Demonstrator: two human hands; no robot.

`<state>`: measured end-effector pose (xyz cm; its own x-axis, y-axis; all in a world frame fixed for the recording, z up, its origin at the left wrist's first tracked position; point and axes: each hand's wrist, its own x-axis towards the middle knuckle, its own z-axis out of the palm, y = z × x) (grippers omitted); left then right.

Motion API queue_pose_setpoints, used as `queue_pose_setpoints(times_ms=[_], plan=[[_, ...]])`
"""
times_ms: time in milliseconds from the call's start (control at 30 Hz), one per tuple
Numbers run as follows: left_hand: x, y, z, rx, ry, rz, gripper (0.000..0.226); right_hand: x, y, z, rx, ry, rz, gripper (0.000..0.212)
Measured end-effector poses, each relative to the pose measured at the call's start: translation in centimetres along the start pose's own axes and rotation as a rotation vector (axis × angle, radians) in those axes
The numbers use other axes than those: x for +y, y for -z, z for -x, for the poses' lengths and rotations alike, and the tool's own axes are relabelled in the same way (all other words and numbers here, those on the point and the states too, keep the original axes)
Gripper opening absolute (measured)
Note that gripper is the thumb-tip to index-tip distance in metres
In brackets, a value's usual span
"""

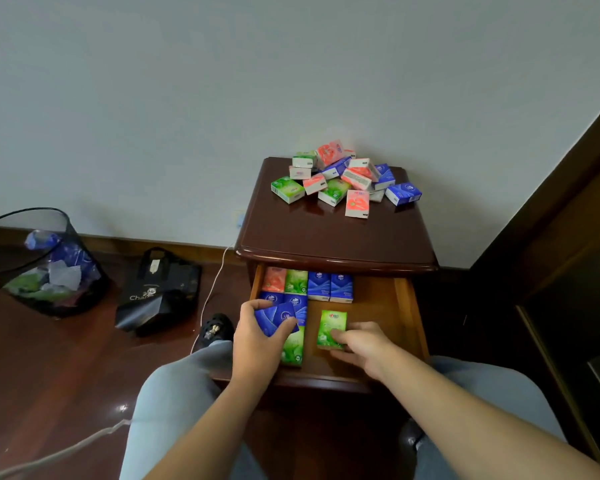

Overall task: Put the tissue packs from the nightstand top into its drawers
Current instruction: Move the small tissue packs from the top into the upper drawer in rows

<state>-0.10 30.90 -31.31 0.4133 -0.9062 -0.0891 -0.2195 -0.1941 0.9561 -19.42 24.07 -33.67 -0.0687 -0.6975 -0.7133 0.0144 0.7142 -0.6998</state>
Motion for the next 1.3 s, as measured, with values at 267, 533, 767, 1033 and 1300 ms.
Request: queue_pose_setpoints(times_ms=[267, 533, 767, 1033, 1300], plan=[[-0.8, 0.9, -0.3, -0.116, 0.059, 0.114, 0.034, 1.0, -2.2, -2.4, 0.261, 0.093, 0.087, 0.041], [-0.9, 0.7, -0.9, -0.097, 0.103, 0.198, 0.032, 0.8, -3.5, -3.5, 0.254, 0.137, -0.011, 0.029], [-0.7, 0.7, -0.7, -0.117, 0.091, 0.177, 0.033, 0.6, -4.1, -4.4, 0.286, 0.163, 0.000, 0.025], [-0.7, 0.7, -0.8, -0.188, 0.067, 0.101, 0.048, -0.4, -2.7, -3.3, 0.227, 0.183, 0.208, 0.015], [0.9, -2.4, -0.9, -0.141, 0.074, 0.068, 0.043, -2.9, -1.0, 1.1, -0.013, 0.144, -0.082, 0.027]])
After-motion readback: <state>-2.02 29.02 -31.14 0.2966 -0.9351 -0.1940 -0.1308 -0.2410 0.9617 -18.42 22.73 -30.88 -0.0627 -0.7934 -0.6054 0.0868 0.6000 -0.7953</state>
